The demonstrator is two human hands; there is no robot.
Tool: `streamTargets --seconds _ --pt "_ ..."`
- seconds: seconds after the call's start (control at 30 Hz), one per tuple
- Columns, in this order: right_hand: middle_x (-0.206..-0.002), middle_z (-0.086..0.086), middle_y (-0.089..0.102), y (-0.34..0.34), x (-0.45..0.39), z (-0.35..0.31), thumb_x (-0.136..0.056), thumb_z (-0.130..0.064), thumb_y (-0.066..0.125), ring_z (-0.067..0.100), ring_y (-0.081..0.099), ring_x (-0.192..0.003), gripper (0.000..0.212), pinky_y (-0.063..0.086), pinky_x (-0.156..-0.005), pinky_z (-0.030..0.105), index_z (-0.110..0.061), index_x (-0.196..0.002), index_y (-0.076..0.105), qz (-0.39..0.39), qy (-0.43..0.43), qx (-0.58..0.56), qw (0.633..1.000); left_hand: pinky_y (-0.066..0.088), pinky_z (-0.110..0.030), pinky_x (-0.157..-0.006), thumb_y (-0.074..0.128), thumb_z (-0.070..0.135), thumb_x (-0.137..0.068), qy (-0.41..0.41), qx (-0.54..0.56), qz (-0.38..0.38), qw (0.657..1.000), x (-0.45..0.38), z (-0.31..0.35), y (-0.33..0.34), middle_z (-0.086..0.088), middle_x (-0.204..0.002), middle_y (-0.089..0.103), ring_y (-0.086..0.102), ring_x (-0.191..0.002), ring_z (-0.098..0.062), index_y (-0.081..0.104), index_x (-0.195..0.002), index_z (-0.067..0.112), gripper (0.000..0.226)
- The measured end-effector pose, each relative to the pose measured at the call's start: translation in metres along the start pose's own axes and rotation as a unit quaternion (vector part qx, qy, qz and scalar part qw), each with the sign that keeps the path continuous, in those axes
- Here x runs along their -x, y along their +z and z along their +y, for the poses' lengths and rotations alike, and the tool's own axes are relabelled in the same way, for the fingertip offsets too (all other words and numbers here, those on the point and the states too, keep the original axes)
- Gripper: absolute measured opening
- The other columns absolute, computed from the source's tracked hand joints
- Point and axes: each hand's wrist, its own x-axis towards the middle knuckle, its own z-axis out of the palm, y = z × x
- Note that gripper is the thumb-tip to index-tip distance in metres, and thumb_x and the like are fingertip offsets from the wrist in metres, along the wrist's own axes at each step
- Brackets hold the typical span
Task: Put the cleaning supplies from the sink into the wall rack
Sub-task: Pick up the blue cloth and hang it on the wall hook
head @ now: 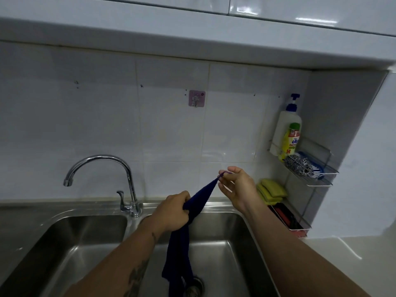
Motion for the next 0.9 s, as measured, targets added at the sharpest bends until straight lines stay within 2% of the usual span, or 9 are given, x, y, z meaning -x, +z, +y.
streamTargets --seconds 0.1,0.17,0.3,0.5,0.63,0.77,0.83,0.9 --pt "-0.088 0.01 0.073 0.006 -0.002 -0.004 -0.086 0.009 0.052 0.028 0.067 -0.087 0.025 0.056 -0.079 0.038 -0.011 -0.098 0.059 -0.018 0.019 -0.05 0.998 0.047 -0.033 -0.059 0.049 0.024 -0.087 0.019 0.012 0.033 0.999 0.001 0.005 -0.001 0.001 -0.08 0.062 0.06 -0.069 -0.019 0.047 -0.086 0.028 0.004" --pt "-0.087 0.01 0.072 0.01 -0.002 -0.006 -0.085 0.009 0.052 0.027 0.066 -0.086 0.022 0.056 -0.081 0.039 -0.01 -0.095 0.061 -0.031 0.021 -0.056 0.998 0.044 -0.031 -0.055 0.047 0.021 -0.086 0.04 -0.012 0.057 0.997 0.002 0.009 -0.004 0.002 -0.078 0.06 0.058 -0.067 -0.018 0.046 -0.087 0.027 0.006" --pt "-0.082 0.011 0.067 0.02 0.0 -0.011 -0.086 0.009 0.051 0.025 0.063 -0.079 0.022 0.057 -0.079 0.038 -0.007 -0.09 0.067 -0.035 0.002 -0.003 0.999 0.036 -0.028 -0.053 0.045 0.006 -0.074 0.071 -0.072 0.125 0.987 0.0 0.019 -0.012 0.001 -0.084 0.055 0.054 -0.069 -0.019 0.047 -0.089 0.019 0.02" --pt "-0.078 0.008 0.069 0.033 -0.001 -0.019 -0.086 0.01 0.048 0.022 0.065 -0.079 0.029 0.055 -0.086 0.04 -0.011 -0.095 0.067 -0.012 -0.07 0.094 0.993 0.035 -0.029 -0.059 0.049 0.013 -0.073 0.092 -0.15 0.192 0.966 -0.009 0.021 -0.024 0.0 -0.083 0.053 0.051 -0.067 -0.021 0.049 -0.084 0.015 0.011" --pt "-0.076 0.009 0.069 0.042 -0.006 -0.028 -0.083 0.012 0.048 0.019 0.064 -0.075 0.027 0.051 -0.074 0.034 -0.011 -0.086 0.062 -0.005 -0.11 0.112 0.988 0.034 -0.029 -0.06 0.052 0.021 -0.075 0.091 -0.184 0.217 0.954 -0.018 0.025 -0.031 -0.001 -0.082 0.052 0.046 -0.064 -0.019 0.044 -0.076 0.017 0.009" --pt "-0.073 0.011 0.065 0.055 -0.016 -0.042 -0.077 0.017 0.051 0.021 0.062 -0.072 0.03 0.045 -0.062 0.03 -0.013 -0.076 0.058 -0.003 -0.181 0.123 0.976 0.031 -0.032 -0.057 0.059 0.015 -0.067 0.105 -0.25 0.273 0.923 -0.037 0.024 -0.037 -0.004 -0.081 0.052 0.043 -0.061 -0.02 0.051 -0.074 0.012 0.011" --pt "-0.074 0.014 0.061 0.064 -0.024 -0.049 -0.075 0.017 0.053 0.022 0.06 -0.071 0.03 0.044 -0.061 0.03 -0.013 -0.078 0.058 -0.004 -0.213 0.127 0.969 0.034 -0.033 -0.06 0.062 0.013 -0.061 0.119 -0.291 0.293 0.903 -0.047 0.023 -0.043 -0.005 -0.086 0.053 0.049 -0.068 -0.023 0.052 -0.081 0.013 0.022" --pt "-0.073 0.013 0.06 0.073 -0.034 -0.057 -0.075 0.016 0.055 0.021 0.058 -0.069 0.029 0.044 -0.061 0.03 -0.013 -0.08 0.057 -0.002 -0.228 0.129 0.965 0.043 -0.038 -0.073 0.062 0.015 -0.059 0.126 -0.321 0.304 0.888 -0.057 0.021 -0.051 -0.008 -0.105 0.055 0.055 -0.086 -0.028 0.053 -0.095 0.014 0.037"
